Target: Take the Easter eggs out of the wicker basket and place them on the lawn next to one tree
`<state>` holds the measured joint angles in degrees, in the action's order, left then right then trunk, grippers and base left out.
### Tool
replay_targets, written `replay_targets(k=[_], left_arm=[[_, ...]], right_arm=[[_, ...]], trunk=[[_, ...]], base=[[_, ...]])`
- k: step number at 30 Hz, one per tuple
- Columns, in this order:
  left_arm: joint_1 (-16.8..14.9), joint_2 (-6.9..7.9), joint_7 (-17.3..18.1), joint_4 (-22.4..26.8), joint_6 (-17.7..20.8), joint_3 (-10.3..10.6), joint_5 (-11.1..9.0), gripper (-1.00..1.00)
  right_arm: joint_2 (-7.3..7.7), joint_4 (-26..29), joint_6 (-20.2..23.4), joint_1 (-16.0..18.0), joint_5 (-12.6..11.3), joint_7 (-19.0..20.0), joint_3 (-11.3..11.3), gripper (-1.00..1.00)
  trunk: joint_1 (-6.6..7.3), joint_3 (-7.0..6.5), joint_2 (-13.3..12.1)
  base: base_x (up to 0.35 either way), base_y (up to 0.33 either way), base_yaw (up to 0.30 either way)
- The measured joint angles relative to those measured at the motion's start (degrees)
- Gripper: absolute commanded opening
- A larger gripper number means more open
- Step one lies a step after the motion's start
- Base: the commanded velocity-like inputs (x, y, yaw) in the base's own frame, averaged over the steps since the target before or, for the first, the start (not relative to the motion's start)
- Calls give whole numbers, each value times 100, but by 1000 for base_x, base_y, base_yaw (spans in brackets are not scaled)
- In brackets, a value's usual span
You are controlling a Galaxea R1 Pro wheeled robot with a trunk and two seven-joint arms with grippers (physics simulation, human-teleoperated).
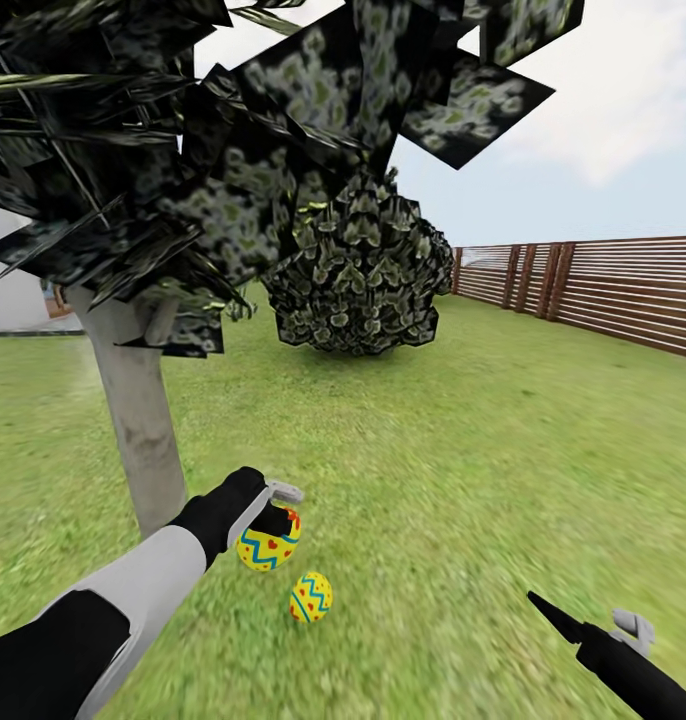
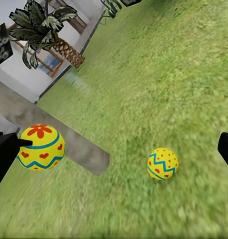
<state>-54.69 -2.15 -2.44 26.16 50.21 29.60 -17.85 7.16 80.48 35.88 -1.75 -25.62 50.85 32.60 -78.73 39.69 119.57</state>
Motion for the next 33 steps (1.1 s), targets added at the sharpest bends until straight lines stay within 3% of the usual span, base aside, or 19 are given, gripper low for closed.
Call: replay_targets(k=[22, 24, 28, 33], left_arm=[[0, 1, 1, 0, -9, 0, -1, -100], [1, 0, 1, 0, -11, 2, 0, -100], [0, -3, -1, 0, -64, 5, 1, -100], [1, -7, 0, 0, -121, 8, 1, -100]], right_arm=[[-8, -5, 4, 0, -4, -2, -8, 100], [-8, 76, 19, -3, -15, 188, 7, 100], [-13, 206, 88, -14, -10, 983, 76, 100], [-27, 235, 138, -17, 11, 1261, 223, 100]], trunk=[[-483, 274, 882], [-527, 307, 963], [-615, 377, 1123], [-725, 466, 1324]], base=[[0, 0, 192], [0, 0, 51], [0, 0, 15], [0, 0, 2]])
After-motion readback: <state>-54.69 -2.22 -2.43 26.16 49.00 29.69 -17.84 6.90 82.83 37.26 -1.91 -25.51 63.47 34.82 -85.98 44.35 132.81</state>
